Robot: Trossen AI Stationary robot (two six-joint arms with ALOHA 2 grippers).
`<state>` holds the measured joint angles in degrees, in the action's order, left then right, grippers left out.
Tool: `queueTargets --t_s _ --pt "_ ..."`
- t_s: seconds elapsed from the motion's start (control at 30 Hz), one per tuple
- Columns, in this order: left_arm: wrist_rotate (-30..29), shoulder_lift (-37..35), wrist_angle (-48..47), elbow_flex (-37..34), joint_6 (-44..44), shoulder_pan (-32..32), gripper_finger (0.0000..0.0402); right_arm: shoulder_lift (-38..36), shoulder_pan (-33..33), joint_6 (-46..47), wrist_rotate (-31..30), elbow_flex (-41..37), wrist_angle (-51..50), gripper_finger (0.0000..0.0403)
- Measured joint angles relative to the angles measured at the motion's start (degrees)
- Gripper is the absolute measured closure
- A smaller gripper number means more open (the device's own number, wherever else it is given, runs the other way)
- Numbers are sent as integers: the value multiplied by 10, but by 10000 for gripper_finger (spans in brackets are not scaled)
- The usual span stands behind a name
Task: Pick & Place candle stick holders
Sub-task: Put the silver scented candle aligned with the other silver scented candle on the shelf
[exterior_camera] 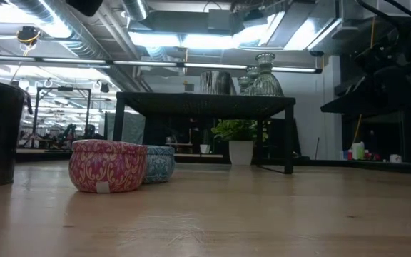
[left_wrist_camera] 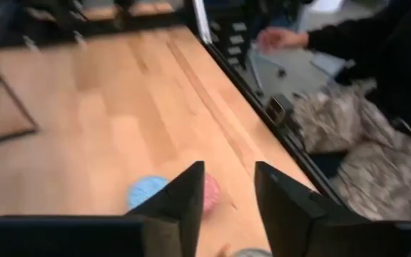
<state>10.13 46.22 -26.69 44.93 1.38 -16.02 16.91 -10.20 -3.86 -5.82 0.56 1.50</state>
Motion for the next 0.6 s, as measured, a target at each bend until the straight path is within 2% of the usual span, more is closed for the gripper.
queueTargets --t_s 0.13,0.23,0.37,0.6 --pt "-2 35 -2 0 10 -53 250 0 0 0 0 0 0 274" --pt "-41 60 -12 0 29 -101 241 0 0 0 0 0 0 274" --pt "-93 95 -42 0 76 -152 244 0 0 0 0 0 0 274" --pt "-106 163 -44 0 149 -229 264 0 0 0 0 0 0 274"
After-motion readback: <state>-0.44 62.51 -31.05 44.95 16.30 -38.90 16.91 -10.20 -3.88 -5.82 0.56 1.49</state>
